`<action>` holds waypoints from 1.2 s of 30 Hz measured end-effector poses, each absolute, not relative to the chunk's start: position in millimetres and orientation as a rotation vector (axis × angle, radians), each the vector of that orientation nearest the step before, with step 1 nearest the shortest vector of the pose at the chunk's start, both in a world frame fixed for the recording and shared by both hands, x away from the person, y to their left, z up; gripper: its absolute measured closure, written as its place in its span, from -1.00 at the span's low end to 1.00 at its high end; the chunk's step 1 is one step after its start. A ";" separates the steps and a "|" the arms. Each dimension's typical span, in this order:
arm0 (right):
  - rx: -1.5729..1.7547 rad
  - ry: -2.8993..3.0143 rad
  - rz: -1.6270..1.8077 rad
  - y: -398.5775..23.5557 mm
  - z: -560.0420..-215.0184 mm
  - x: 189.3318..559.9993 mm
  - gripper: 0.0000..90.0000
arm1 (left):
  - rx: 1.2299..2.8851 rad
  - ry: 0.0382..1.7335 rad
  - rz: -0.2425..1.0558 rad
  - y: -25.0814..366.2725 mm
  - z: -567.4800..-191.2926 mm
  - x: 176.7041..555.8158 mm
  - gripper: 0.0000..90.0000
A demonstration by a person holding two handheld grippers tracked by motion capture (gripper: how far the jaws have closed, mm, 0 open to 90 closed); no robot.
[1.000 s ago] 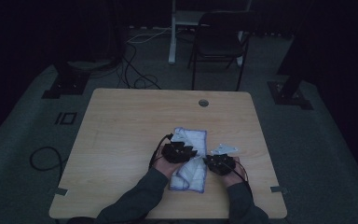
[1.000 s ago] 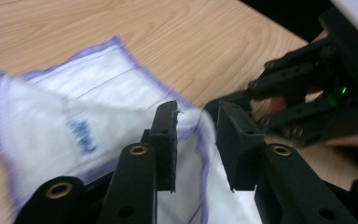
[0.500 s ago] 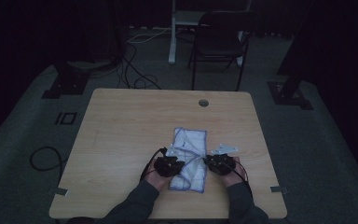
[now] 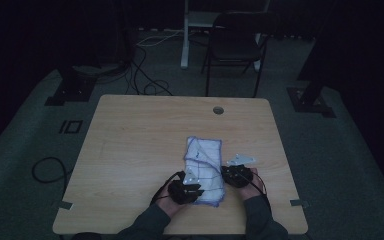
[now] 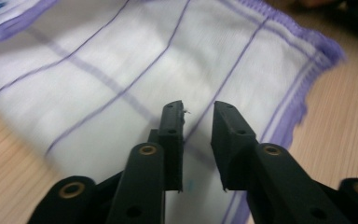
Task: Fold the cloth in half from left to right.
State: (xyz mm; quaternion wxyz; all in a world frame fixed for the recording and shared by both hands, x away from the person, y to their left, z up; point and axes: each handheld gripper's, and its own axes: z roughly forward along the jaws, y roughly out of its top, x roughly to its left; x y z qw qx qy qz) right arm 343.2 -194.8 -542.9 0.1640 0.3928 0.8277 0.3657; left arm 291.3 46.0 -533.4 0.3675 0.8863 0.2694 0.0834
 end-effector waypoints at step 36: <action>1.064 2.300 1.087 -183.0 -527.2 339.4 0.54 | 2.211 0.823 0.356 86.6 -539.6 280.2 0.76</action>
